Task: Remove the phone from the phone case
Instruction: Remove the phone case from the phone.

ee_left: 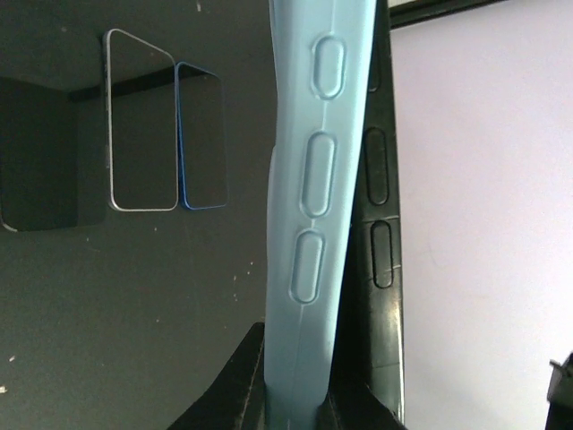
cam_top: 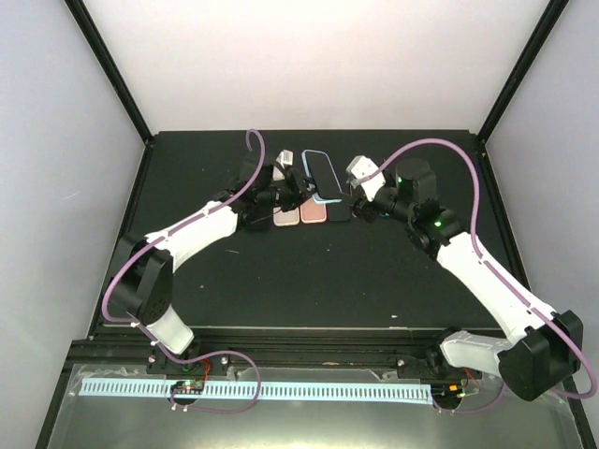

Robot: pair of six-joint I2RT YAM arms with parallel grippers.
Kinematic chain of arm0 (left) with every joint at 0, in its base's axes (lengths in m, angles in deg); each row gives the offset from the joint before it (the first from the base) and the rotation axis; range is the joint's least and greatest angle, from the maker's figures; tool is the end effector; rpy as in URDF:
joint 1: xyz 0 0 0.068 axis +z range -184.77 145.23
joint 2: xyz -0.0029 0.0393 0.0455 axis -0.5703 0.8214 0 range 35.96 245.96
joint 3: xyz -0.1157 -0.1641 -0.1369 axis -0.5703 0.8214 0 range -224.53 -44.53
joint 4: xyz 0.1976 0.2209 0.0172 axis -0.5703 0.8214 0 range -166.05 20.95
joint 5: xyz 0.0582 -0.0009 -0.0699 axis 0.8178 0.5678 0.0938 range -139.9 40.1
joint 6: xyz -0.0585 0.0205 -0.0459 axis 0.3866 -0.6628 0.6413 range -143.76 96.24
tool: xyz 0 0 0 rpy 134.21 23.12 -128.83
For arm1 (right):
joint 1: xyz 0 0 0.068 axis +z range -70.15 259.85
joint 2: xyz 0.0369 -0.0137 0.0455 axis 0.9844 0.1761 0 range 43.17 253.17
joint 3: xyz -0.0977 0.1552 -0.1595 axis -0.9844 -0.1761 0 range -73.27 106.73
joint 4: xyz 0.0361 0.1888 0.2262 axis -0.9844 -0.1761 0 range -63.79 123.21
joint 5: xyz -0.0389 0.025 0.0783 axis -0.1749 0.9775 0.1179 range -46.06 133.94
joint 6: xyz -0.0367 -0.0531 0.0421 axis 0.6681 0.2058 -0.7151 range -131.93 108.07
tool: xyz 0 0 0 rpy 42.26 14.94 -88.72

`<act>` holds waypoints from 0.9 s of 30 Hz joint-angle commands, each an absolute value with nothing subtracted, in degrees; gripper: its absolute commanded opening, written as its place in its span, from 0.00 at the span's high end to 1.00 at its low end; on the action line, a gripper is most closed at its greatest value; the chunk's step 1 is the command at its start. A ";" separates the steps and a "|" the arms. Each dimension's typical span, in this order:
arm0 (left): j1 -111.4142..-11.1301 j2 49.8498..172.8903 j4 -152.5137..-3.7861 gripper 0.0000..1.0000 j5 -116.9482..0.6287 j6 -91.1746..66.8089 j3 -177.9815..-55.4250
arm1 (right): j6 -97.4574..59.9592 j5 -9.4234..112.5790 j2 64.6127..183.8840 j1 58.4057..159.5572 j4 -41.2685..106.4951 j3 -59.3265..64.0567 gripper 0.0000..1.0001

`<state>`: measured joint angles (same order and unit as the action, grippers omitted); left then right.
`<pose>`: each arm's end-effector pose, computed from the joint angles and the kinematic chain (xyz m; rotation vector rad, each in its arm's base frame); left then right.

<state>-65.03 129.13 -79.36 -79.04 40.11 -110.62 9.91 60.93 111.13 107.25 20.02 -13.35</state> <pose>0.3570 -0.2453 0.2181 -0.2865 2.2732 -1.4787 0.3002 0.1771 0.2999 -0.9835 1.6727 0.3520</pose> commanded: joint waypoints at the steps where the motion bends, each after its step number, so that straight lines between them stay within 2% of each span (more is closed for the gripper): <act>1: -65.58 129.64 -80.54 0.98 -77.48 44.20 -114.41 | 14.69 55.56 112.49 110.14 24.66 -14.37 0.37; 13: -66.34 129.74 -81.54 0.98 -77.18 45.80 -114.63 | 19.68 52.38 117.37 115.82 29.42 -15.90 0.42; 27: -66.40 129.56 -82.36 0.98 -77.05 46.17 -114.23 | 24.64 41.49 123.31 116.56 34.93 -16.30 0.57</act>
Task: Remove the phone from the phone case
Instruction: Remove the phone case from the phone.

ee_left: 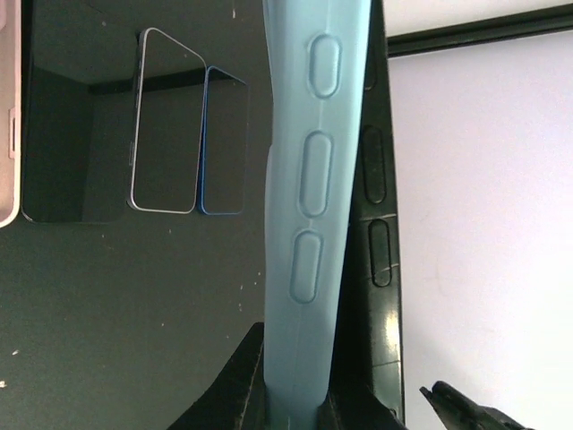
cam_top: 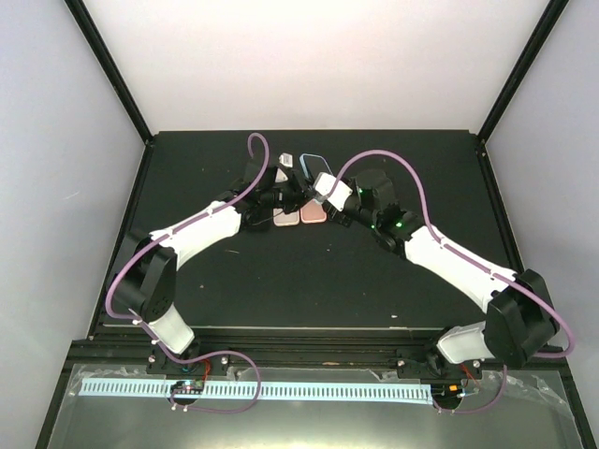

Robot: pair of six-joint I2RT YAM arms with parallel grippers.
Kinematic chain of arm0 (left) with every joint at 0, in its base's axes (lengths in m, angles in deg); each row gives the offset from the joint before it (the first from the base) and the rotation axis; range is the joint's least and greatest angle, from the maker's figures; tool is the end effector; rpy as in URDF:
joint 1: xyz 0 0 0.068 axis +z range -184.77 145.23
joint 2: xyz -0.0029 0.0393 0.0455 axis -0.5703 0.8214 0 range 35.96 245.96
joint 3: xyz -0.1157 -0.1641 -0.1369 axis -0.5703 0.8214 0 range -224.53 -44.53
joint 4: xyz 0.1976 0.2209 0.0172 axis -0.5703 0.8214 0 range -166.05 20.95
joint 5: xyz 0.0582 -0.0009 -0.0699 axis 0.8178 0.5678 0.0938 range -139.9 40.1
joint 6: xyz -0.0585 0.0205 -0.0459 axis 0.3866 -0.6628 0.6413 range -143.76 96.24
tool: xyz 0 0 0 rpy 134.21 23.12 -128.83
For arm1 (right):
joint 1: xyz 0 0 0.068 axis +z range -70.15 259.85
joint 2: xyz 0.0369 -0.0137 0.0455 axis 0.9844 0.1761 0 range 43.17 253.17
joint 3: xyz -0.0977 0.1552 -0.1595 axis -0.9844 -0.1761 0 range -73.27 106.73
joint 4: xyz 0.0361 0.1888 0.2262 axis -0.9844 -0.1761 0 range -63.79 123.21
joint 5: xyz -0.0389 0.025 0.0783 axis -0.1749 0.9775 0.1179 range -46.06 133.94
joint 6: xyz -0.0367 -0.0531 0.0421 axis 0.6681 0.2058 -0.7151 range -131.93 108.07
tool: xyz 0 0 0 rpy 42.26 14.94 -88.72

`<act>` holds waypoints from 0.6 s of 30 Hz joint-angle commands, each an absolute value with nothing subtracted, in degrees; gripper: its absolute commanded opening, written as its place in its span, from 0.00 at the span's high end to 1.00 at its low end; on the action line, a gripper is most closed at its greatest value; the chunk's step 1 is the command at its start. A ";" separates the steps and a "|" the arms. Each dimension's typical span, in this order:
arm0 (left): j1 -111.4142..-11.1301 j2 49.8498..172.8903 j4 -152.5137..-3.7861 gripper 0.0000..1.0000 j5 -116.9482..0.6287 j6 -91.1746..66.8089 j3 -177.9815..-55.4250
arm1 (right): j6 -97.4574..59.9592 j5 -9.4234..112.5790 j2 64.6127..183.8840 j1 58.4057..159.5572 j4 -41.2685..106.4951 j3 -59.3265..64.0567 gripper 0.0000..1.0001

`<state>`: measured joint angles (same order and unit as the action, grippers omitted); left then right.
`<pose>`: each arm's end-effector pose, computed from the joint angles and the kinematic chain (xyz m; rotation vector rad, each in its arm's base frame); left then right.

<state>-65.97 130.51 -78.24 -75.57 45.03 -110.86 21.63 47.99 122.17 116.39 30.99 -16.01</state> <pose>0.3577 -0.2499 0.2067 -0.4363 2.3098 -1.4541 0.3086 0.2343 0.2367 -1.1795 1.6020 0.1039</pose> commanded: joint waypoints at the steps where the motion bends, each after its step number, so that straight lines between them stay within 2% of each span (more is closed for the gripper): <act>1: -66.39 129.64 -82.37 0.98 -77.06 46.20 -114.23 | 25.16 40.50 123.51 116.65 35.60 -16.39 0.58; 9: -66.41 130.16 -83.22 0.98 -77.50 46.96 -114.32 | 28.44 34.87 125.95 116.74 38.38 -15.90 0.71; 18: -66.35 129.54 -85.02 0.98 -77.62 47.62 -113.00 | 27.59 31.45 128.43 116.73 40.07 -14.98 0.70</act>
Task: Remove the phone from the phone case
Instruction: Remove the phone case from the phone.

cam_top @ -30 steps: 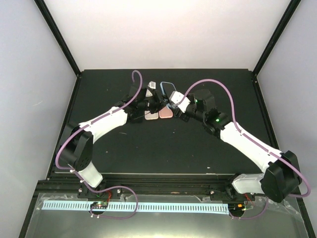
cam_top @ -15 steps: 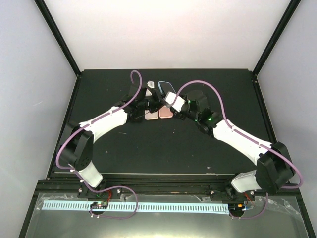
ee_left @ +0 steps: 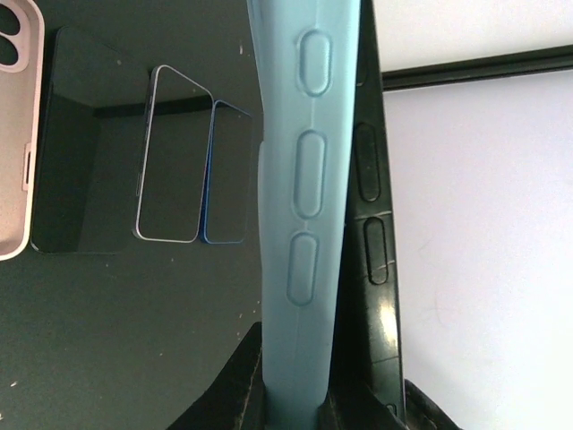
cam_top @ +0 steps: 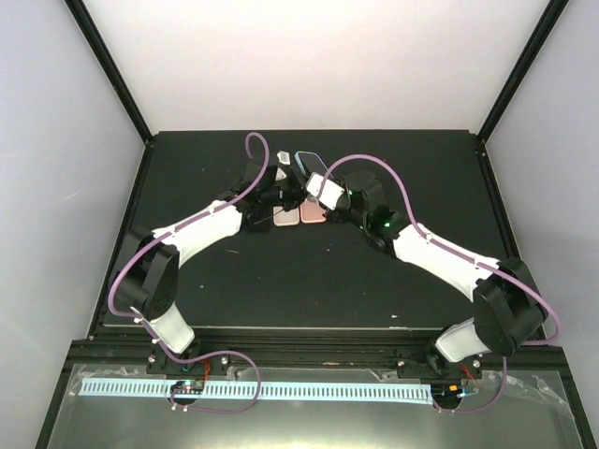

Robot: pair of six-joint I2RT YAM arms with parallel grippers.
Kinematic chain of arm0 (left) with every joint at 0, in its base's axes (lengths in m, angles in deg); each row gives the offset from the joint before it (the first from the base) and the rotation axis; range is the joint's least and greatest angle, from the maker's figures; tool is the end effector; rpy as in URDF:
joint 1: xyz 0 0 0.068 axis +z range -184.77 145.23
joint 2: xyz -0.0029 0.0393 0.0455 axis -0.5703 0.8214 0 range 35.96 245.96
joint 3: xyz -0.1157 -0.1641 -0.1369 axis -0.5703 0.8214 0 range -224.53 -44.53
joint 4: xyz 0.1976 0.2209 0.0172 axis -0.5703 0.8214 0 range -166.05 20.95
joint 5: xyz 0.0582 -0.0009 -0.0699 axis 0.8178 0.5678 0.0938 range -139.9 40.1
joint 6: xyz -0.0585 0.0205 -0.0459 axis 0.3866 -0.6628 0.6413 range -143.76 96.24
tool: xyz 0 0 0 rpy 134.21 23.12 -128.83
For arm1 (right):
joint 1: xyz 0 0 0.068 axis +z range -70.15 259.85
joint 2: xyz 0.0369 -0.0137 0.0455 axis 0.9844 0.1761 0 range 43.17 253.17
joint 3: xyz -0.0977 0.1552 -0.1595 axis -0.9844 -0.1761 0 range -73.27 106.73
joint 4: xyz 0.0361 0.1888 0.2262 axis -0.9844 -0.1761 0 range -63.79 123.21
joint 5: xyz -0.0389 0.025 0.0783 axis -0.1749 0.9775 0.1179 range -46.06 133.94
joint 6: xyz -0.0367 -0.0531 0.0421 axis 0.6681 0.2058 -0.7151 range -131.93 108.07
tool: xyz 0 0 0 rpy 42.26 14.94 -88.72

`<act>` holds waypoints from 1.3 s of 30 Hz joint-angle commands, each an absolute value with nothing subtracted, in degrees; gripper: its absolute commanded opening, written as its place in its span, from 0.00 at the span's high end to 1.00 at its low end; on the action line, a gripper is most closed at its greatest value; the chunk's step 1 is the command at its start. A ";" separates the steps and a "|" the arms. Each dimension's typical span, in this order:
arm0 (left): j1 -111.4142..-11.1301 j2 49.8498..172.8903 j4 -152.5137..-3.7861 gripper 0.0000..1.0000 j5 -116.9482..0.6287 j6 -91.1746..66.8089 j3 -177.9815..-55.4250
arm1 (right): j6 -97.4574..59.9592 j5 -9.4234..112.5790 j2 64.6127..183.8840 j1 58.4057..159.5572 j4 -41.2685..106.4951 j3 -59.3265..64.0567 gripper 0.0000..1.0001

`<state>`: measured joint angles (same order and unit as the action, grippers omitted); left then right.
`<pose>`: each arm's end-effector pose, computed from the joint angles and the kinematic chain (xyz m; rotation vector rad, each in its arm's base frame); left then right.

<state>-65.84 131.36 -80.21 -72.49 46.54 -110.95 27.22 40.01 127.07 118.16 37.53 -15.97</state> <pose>0.3641 -0.2489 0.2046 -0.4957 2.2662 -1.4293 0.3195 0.2466 0.2195 -1.1904 1.5565 -0.0769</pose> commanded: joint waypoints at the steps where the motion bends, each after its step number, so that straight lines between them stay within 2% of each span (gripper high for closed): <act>1: -66.31 129.30 -85.15 0.98 -77.60 47.73 -112.66 | 27.46 31.28 128.76 116.70 40.25 -14.81 0.72; 7: -66.13 128.07 -86.48 0.98 -77.18 48.11 -110.94 | 26.00 29.99 129.77 116.68 40.97 -13.51 0.79; 14: -65.24 127.05 -85.42 0.98 -76.64 47.93 -109.78 | 23.28 31.08 127.37 116.64 39.14 -11.73 0.99; 39: -61.29 128.51 -73.93 0.98 -67.20 37.09 -106.06 | 20.42 33.75 115.91 116.16 33.53 -10.95 0.99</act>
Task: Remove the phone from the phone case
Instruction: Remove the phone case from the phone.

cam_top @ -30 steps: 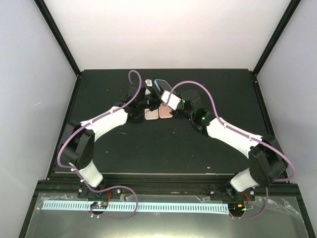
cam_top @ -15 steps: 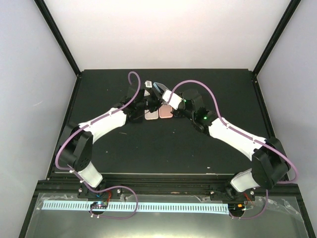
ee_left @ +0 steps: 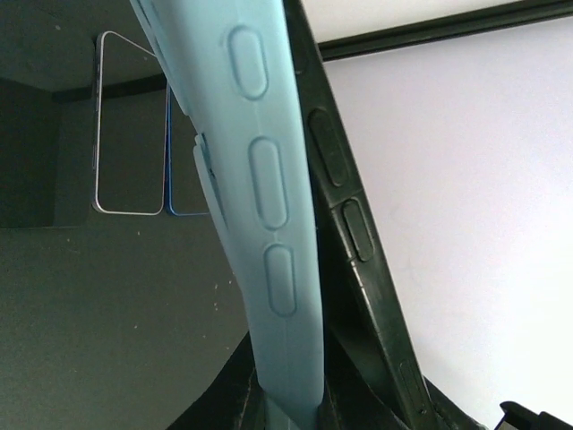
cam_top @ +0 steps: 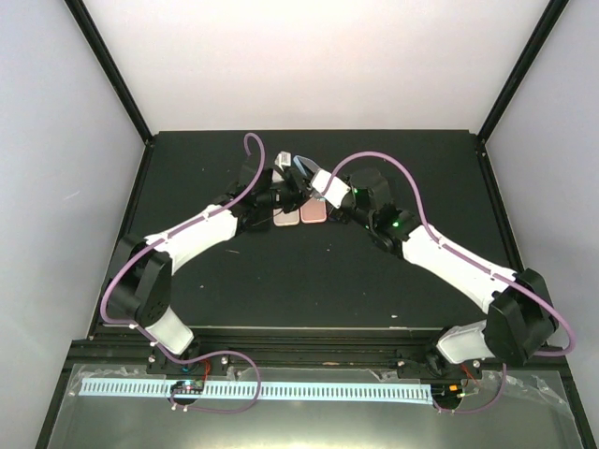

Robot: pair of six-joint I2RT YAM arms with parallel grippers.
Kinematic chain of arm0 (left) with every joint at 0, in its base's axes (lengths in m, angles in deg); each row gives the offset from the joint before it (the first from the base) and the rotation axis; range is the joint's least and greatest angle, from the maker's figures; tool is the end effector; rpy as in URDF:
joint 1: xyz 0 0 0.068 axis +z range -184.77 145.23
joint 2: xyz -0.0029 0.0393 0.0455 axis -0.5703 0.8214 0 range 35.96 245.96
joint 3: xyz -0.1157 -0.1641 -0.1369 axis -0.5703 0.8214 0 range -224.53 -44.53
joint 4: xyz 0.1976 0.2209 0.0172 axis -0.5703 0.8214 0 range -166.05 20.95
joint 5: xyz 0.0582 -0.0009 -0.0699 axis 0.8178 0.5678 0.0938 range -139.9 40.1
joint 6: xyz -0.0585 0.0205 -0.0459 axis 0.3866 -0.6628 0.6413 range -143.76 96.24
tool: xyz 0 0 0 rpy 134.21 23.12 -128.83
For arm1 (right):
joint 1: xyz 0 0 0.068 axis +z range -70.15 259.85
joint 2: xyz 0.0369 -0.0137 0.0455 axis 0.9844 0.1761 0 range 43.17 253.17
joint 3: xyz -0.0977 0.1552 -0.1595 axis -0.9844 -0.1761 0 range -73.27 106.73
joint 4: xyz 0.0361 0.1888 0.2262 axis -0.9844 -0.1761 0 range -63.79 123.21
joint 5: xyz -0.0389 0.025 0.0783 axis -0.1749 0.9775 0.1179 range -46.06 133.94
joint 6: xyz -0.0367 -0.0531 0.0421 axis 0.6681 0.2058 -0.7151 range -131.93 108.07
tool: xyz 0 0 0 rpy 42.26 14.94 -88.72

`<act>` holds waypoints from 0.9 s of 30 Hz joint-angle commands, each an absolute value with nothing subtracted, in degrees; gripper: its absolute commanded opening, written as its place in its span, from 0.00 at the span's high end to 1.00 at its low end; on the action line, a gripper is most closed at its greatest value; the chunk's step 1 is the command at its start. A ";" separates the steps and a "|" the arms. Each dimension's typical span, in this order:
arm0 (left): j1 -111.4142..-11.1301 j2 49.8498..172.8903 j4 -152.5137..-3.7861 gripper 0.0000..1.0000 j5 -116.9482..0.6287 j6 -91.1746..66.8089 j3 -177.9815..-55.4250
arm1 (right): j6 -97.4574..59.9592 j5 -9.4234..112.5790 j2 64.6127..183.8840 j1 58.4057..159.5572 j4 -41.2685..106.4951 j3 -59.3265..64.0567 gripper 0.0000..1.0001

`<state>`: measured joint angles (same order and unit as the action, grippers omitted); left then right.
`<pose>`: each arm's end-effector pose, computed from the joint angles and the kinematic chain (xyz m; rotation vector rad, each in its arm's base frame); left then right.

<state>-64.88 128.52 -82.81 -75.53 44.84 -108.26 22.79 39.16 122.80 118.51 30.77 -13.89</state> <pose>0.3579 -0.2404 0.2126 -0.4147 2.2303 -1.4784 0.3098 0.2408 0.2475 -1.1301 1.6082 -0.0370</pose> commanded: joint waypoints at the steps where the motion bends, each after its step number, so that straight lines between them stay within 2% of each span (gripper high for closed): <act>1: -61.17 128.56 -73.46 0.99 -66.68 36.73 -106.06 | 20.19 33.74 115.57 116.03 33.22 -11.04 0.99; 14: -59.18 127.87 -70.22 0.98 -63.39 29.61 -106.29 | 17.13 32.15 111.00 114.38 31.16 -11.92 0.99; 19: -55.69 125.78 -67.68 0.98 -67.44 17.87 -108.21 | 16.13 33.73 109.07 112.75 29.43 -12.44 0.99; 27: -47.24 122.98 -59.08 0.98 -80.36 1.58 -109.10 | 15.38 37.02 106.70 110.54 26.66 -13.78 0.99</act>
<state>-50.85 125.39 -65.11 -72.31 13.47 -105.57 16.38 35.07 109.30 111.23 24.91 -13.74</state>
